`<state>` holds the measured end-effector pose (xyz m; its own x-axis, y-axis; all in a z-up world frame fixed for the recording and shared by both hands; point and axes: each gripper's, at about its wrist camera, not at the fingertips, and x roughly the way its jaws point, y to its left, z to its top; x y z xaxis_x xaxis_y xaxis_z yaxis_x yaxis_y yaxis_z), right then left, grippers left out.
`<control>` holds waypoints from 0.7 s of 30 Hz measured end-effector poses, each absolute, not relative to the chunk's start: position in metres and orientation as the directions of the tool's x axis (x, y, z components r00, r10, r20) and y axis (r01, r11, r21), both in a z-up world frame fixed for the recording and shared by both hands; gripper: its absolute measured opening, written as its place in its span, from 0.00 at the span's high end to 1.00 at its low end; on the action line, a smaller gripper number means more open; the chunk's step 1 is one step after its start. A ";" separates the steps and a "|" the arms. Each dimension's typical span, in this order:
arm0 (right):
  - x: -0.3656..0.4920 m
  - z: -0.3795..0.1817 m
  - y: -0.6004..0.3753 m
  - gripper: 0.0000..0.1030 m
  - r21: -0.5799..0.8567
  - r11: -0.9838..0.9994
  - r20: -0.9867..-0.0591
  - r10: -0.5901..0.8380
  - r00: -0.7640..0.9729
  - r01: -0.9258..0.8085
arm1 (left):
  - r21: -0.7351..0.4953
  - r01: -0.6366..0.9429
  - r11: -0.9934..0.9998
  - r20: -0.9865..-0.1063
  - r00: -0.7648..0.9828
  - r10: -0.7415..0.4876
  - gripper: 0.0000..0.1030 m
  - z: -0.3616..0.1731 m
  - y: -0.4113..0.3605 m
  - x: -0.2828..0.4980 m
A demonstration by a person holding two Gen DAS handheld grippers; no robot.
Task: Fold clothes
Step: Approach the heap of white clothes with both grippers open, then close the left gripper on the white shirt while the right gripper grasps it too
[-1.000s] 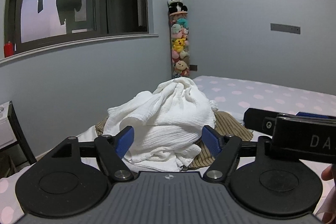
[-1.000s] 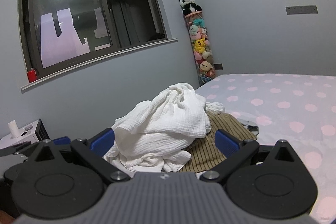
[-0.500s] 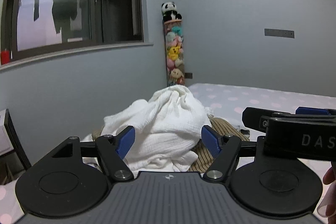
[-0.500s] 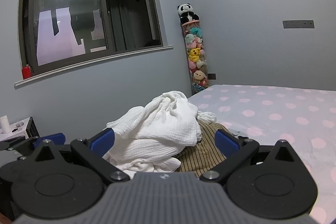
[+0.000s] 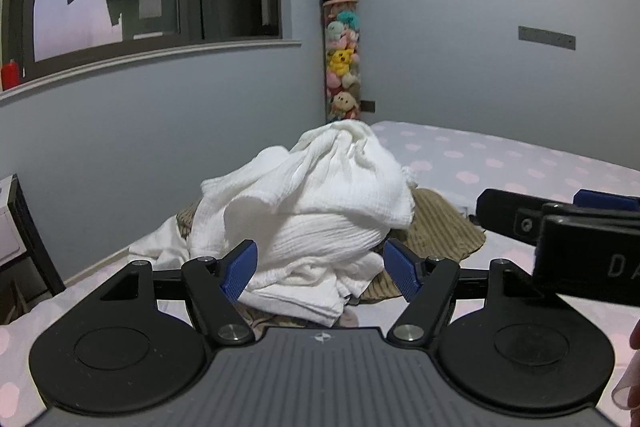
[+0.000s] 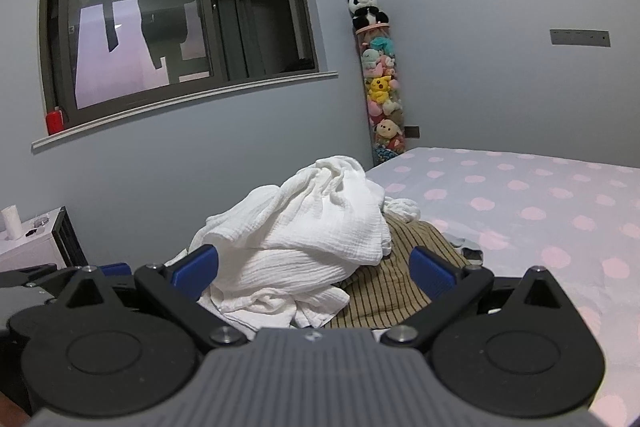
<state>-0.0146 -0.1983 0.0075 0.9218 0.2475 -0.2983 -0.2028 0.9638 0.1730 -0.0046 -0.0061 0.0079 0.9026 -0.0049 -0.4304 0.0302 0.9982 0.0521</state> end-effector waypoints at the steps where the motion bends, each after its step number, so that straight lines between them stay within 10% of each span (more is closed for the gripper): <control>1: -0.011 0.007 -0.198 0.01 0.169 0.964 -0.305 0.250 0.919 -0.206 | 0.048 0.033 0.998 -0.437 0.900 -0.008 0.33 0.007 -0.005 -0.002; 21: 0.119 0.000 -0.173 0.01 0.061 0.952 -0.396 0.299 0.868 -0.300 | -0.122 -0.097 0.988 -0.409 0.911 0.039 0.33 0.014 0.049 0.097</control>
<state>0.1190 -0.1733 -0.0004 0.8683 0.2991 -0.3957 -0.3001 0.9520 0.0609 0.0968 0.0492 0.0142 0.9115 0.0392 -0.4094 -0.0974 0.9877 -0.1223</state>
